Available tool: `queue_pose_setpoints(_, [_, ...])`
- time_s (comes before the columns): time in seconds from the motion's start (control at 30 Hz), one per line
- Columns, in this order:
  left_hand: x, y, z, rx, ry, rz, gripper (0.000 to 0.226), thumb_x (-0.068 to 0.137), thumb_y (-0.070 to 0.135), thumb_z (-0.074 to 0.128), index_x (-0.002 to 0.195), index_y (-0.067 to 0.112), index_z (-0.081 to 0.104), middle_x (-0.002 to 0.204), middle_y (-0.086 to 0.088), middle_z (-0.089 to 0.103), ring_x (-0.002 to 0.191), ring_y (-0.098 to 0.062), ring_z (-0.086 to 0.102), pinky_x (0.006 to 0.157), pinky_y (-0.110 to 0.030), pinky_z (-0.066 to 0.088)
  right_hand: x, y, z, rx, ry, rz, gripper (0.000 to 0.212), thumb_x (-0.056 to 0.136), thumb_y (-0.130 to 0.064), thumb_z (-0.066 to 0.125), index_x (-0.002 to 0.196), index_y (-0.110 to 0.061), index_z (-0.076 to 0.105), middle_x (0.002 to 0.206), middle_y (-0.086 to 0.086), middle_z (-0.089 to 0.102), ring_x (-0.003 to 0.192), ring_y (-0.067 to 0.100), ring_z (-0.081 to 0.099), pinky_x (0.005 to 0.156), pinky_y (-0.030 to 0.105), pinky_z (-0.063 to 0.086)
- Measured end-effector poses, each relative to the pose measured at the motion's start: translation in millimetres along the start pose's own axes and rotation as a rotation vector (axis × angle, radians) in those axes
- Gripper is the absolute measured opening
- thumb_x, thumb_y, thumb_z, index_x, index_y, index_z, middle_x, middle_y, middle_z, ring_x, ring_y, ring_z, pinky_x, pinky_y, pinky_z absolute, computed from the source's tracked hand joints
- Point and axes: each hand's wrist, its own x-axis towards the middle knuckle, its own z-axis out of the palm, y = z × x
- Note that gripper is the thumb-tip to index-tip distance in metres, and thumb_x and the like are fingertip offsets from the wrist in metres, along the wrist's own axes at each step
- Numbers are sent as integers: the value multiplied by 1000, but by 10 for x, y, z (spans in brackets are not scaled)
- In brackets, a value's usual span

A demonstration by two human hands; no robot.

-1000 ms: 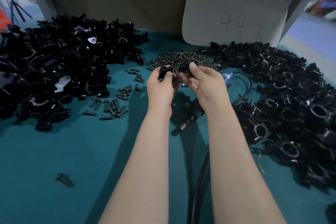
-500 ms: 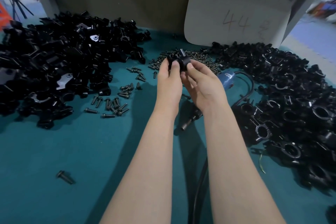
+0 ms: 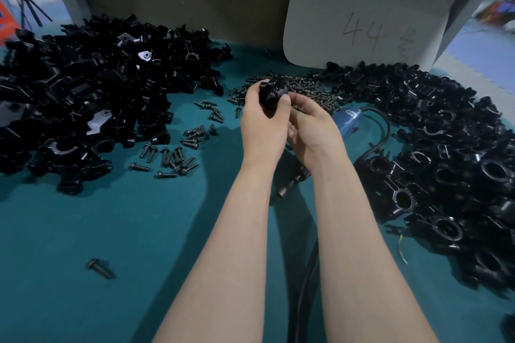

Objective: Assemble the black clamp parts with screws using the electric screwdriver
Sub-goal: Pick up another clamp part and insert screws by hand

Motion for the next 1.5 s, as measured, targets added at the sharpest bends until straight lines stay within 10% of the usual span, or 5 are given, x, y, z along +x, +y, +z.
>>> queue_pose_setpoints(1.03, [23, -38, -6, 77, 52, 14, 25, 95, 18, 57, 120, 15, 54, 112, -2, 65, 107, -19, 61, 98, -35, 49, -38, 3, 49, -205, 19, 2, 22, 92, 2, 53, 88, -16, 65, 73, 5, 69, 52, 5, 60, 50, 17, 50])
queue_pose_setpoints(1.27, [118, 45, -245, -406, 209, -330, 10, 96, 16, 56, 86, 16, 52, 86, -7, 65, 81, -18, 68, 72, -22, 53, 88, -56, -67, -984, 346, -311, 25, 95, -8, 46, 108, -17, 65, 101, 1, 68, 94, 16, 63, 83, 24, 48])
queue_pose_setpoints(1.5, [123, 26, -250, -542, 181, -461, 5, 92, 15, 57, 90, 12, 53, 88, -10, 66, 72, -15, 69, 76, -24, 55, 302, 105, 171, -1627, 113, 73, 44, 89, -11, 52, 132, -18, 53, 133, 14, 50, 122, 33, 46, 92, 39, 43])
